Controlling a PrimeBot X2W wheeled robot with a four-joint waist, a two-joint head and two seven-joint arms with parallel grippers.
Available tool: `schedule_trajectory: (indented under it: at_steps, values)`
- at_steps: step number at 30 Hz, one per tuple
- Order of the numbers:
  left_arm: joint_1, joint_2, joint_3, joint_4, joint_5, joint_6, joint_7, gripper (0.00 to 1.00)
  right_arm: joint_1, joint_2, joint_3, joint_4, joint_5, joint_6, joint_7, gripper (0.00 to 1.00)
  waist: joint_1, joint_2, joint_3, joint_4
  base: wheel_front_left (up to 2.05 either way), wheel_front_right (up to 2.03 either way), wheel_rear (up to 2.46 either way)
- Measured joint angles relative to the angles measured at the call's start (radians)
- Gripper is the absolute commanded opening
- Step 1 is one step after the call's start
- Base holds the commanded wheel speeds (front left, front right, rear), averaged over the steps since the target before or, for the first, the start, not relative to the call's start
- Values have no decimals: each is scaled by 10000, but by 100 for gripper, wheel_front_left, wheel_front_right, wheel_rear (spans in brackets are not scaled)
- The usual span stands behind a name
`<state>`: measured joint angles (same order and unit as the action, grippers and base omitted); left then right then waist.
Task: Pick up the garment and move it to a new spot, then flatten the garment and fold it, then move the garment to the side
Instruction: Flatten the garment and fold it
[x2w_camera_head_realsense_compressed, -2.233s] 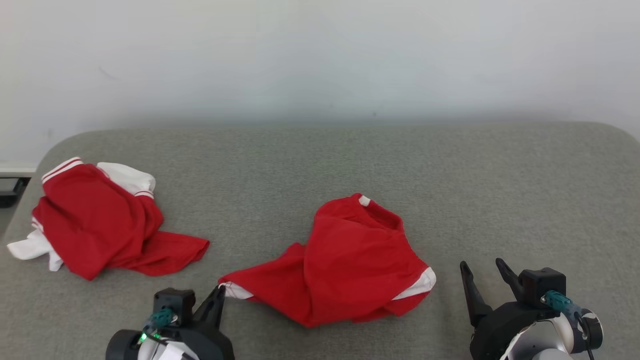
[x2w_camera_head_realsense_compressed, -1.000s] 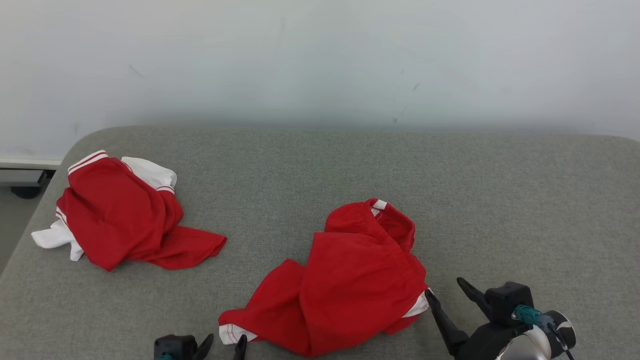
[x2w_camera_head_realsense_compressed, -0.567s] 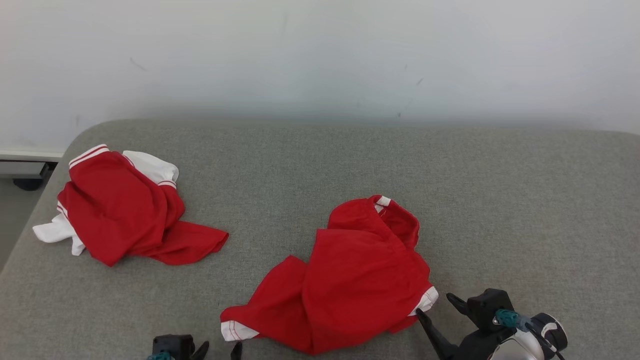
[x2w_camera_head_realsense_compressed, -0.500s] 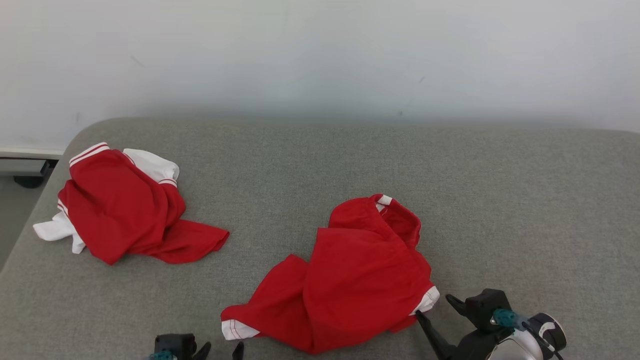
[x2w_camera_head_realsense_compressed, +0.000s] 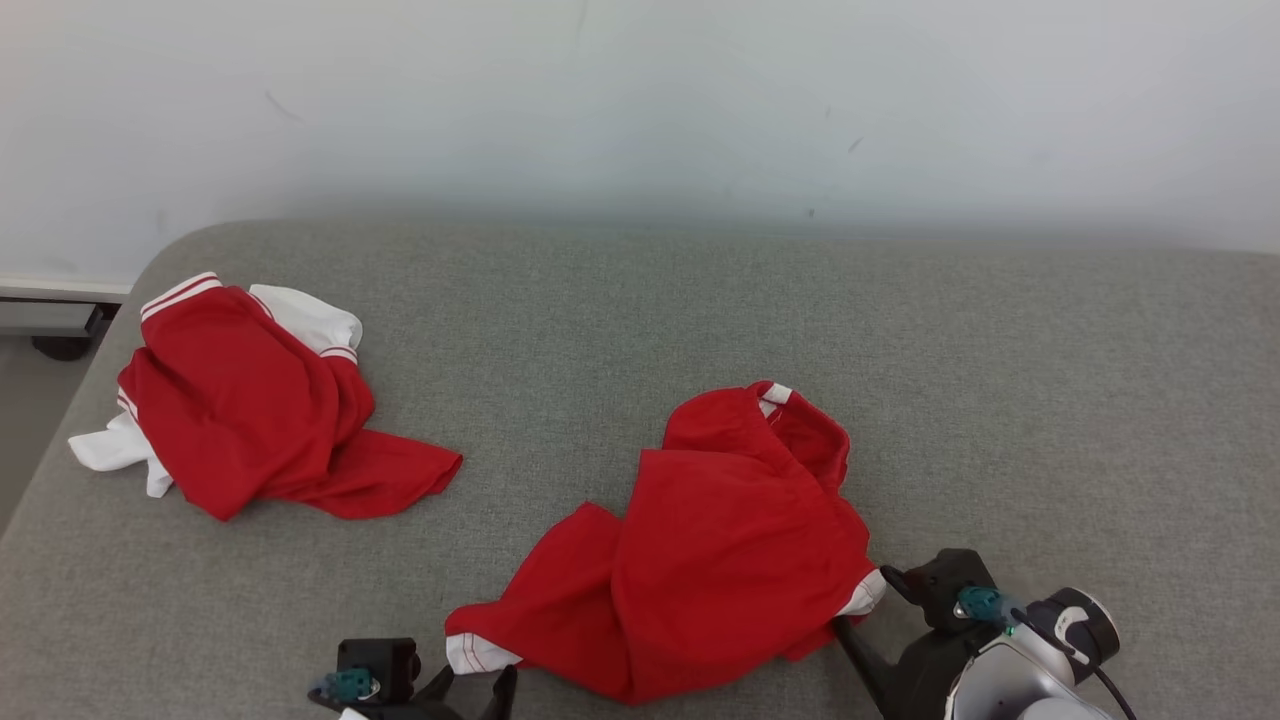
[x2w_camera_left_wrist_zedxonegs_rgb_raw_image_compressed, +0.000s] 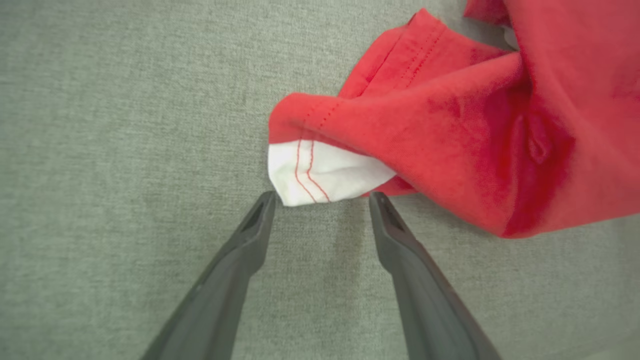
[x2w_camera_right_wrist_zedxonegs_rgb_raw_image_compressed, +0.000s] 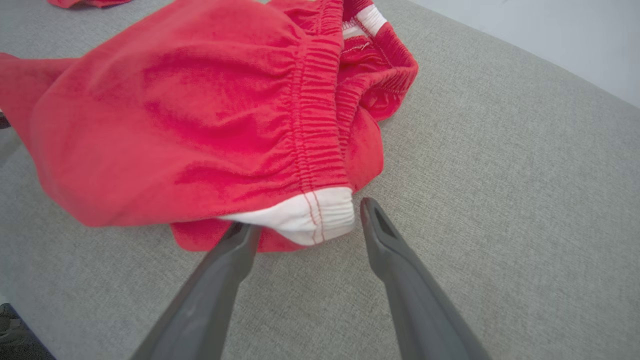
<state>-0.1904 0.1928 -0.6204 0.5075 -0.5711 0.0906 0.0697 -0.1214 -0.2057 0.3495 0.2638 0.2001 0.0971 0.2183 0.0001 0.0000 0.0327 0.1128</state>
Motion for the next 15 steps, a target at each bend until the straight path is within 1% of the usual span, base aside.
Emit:
schedule_trajectory:
  at_steps: [1, 2, 3, 4, 9, 15]
  values:
    - [-57, -61, 17, 12, -84, -27, 0, 32, -76, -4, 33, 59, -10, 0, 31, 100, 0, 0, 12, 6, 0, 0, 0]
    - [-115, -90, -25, 63, -75, -31, 19, 13, -157, -2, 63, 100, -33, 2, 52, 82, -1, 0, 25, 12, 0, 0, 0]
    - [-174, -109, -25, 151, -77, -29, 17, 0, -228, -2, 94, 151, -77, 6, 79, 24, 0, 0, 39, 18, 0, 0, 0]
    - [-230, -115, -25, 217, -71, -25, 15, 0, -285, 0, 119, 201, -102, 12, 100, 0, 0, 0, 53, 25, 0, 0, 0]
    - [-354, -121, -77, 291, 100, -13, -15, 0, -320, 13, 148, 221, -121, 13, 88, 0, 0, 0, 156, 54, 0, 0, 0]
    - [-491, -54, -42, 203, 387, 61, -295, 0, -320, 0, -12, 238, -111, 15, -73, 0, 0, 0, 196, 81, 0, 0, 0]
